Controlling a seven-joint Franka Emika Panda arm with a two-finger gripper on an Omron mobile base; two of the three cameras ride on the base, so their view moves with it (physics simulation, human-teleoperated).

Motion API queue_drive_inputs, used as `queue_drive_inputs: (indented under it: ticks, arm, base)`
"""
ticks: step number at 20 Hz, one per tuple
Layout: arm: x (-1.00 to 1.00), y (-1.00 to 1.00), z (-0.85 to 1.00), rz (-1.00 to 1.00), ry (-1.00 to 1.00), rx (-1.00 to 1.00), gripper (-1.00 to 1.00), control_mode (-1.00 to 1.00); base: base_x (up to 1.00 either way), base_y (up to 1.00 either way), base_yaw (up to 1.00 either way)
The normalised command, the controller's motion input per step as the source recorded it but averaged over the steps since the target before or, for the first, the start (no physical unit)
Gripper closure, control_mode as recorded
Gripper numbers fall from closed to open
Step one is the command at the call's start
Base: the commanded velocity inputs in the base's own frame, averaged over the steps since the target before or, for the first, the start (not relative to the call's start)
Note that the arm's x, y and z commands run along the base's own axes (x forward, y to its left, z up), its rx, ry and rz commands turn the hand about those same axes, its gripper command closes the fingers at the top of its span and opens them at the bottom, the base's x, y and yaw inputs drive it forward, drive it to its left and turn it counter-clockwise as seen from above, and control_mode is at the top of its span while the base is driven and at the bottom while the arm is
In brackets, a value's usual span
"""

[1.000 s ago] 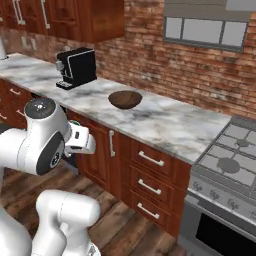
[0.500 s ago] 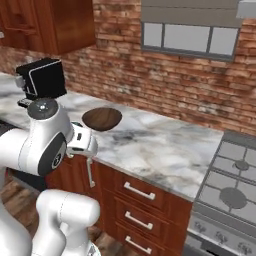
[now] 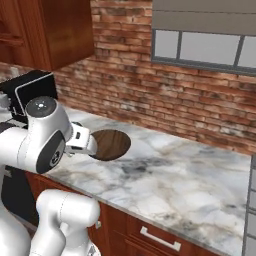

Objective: Clear the mugs and bowl far away from the sink.

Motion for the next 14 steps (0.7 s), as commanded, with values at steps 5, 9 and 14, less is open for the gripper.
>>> queue_drive_inputs:
  ticks: [5,9,14]
  arm:
    - [0.00,0.00,0.00,0.00,0.00,0.00,1.00,1.00]
    - [0.00,0.00,0.00,0.00,0.00,0.00,1.00,1.00]
    - [0.00,0.00,0.00,0.00,0.00,0.00,1.00,1.00]
  base:
    - [0.86,-0.55,-0.10]
    - [0.52,-0.44,-0.40]
    - [0.42,-0.13,-0.70]
